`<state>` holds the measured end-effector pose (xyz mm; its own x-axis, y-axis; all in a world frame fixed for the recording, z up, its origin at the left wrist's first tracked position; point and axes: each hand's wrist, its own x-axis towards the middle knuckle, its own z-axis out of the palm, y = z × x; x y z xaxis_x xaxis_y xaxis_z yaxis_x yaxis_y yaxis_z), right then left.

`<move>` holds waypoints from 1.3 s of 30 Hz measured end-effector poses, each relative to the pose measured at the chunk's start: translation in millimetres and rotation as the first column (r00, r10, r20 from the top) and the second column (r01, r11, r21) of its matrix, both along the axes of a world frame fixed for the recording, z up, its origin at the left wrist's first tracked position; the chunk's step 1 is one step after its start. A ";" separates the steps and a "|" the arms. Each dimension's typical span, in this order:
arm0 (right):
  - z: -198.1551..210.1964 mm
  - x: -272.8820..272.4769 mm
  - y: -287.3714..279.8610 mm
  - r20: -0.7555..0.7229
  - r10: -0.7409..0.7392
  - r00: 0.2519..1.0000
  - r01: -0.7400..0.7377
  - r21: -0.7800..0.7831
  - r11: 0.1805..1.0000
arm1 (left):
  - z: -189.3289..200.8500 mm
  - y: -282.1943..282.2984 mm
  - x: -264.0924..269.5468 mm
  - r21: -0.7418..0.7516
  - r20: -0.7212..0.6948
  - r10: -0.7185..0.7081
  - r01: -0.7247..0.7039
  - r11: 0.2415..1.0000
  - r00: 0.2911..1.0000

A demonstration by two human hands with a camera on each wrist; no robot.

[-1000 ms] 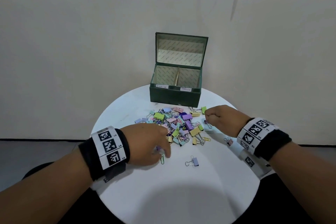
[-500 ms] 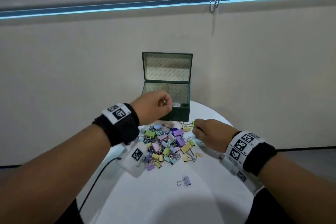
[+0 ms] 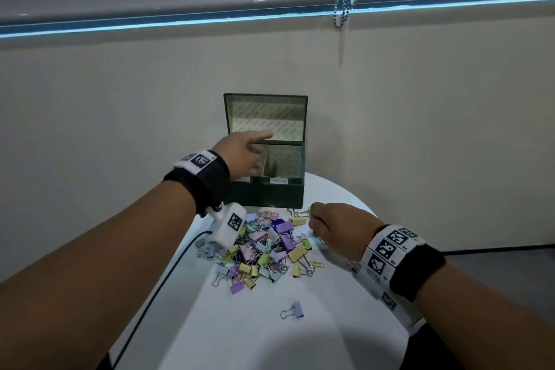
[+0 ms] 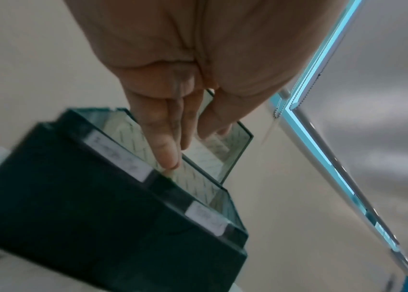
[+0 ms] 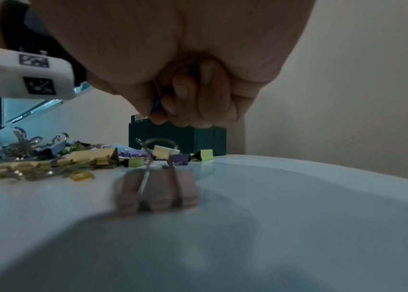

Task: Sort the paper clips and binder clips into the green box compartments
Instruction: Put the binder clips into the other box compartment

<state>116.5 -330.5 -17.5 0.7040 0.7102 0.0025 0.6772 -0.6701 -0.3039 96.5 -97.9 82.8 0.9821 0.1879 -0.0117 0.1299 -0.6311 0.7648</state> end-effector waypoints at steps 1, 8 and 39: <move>0.3 0.3 0.2 -0.001 0.004 1.000 -0.004 -0.008 1.000 | -2.5 6.6 -9.6 0.085 0.039 0.017 -0.020 0.996 0.999; 3.2 -0.8 3.7 -0.043 -0.031 0.999 0.030 -0.031 0.999 | -42.4 45.3 -79.2 0.598 -0.052 0.019 0.016 0.801 0.998; 43.3 -17.0 20.1 -0.030 0.057 0.998 -0.065 -0.408 0.911 | -75.0 43.7 -91.7 0.585 -0.227 -0.079 0.201 0.786 0.971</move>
<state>99.5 -310.4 25.8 0.6566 0.6883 -0.3084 0.7178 -0.6958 -0.0246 4.8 -54.2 7.8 0.9895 0.0768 -0.1221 0.1000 -0.9754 0.1965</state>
